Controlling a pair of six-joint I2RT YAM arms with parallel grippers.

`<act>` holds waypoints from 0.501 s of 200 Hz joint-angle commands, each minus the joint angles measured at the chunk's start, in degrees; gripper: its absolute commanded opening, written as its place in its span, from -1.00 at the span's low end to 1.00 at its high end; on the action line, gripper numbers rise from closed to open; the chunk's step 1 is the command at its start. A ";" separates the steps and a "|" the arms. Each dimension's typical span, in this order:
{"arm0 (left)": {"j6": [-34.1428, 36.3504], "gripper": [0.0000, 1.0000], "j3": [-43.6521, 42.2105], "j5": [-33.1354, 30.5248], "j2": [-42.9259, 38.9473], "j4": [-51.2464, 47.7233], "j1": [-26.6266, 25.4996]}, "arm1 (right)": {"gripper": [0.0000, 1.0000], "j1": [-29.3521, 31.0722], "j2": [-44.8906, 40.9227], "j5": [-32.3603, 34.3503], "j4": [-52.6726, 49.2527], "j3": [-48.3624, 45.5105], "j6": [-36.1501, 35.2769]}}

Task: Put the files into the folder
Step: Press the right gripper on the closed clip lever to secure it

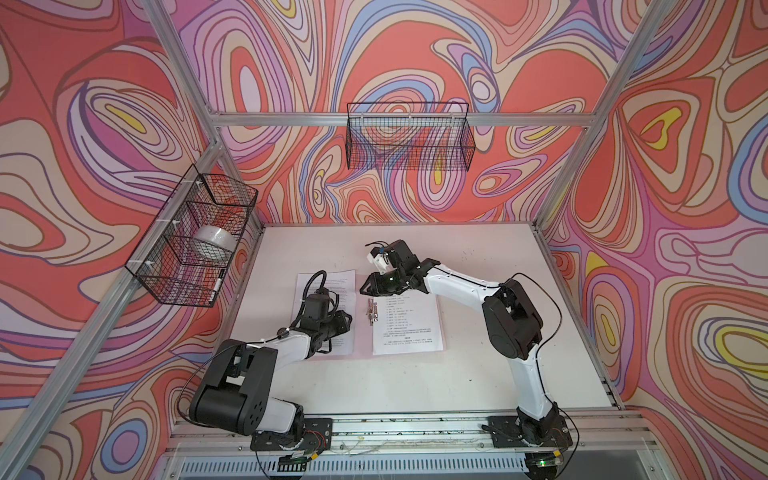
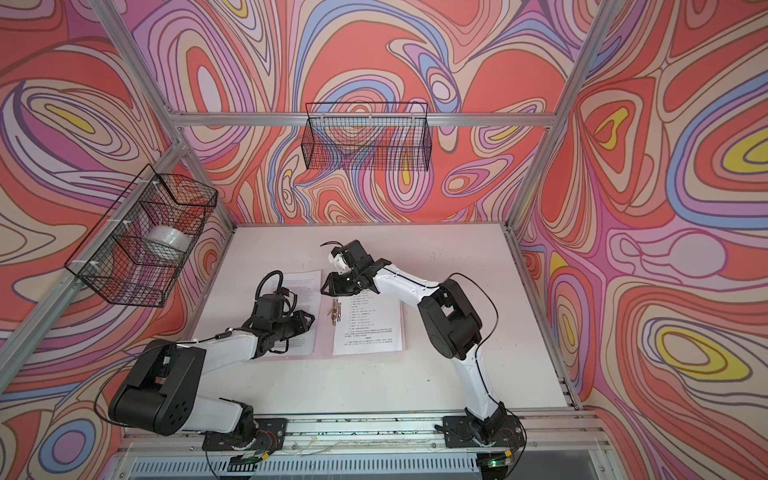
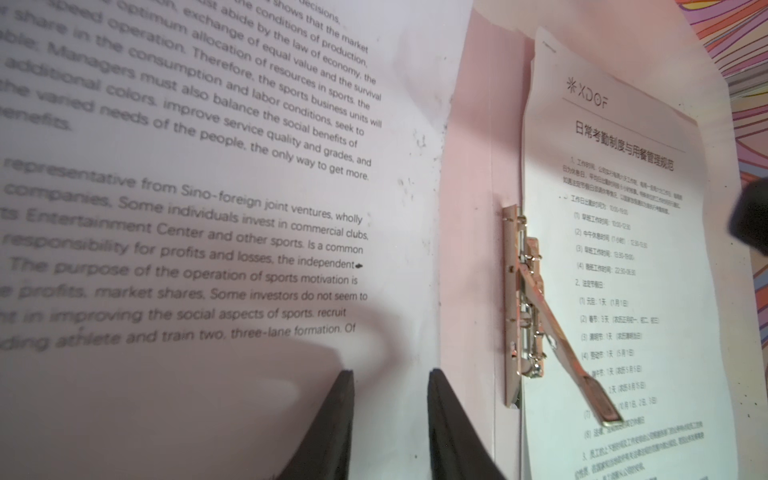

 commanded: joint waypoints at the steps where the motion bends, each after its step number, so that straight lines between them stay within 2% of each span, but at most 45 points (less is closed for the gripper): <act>1: -0.30 -0.37 -0.91 -0.65 -0.46 0.70 0.34 | -0.42 0.38 -5.70 5.36 -3.39 -4.29 7.81; 44: -0.30 -0.37 -0.83 -0.74 -0.33 0.73 0.34 | -0.44 1.58 -11.97 4.66 2.10 -14.57 15.39; 100: -0.30 -0.38 -0.64 -0.74 -0.13 0.62 0.34 | -0.51 3.75 -10.14 1.08 9.01 -19.81 20.34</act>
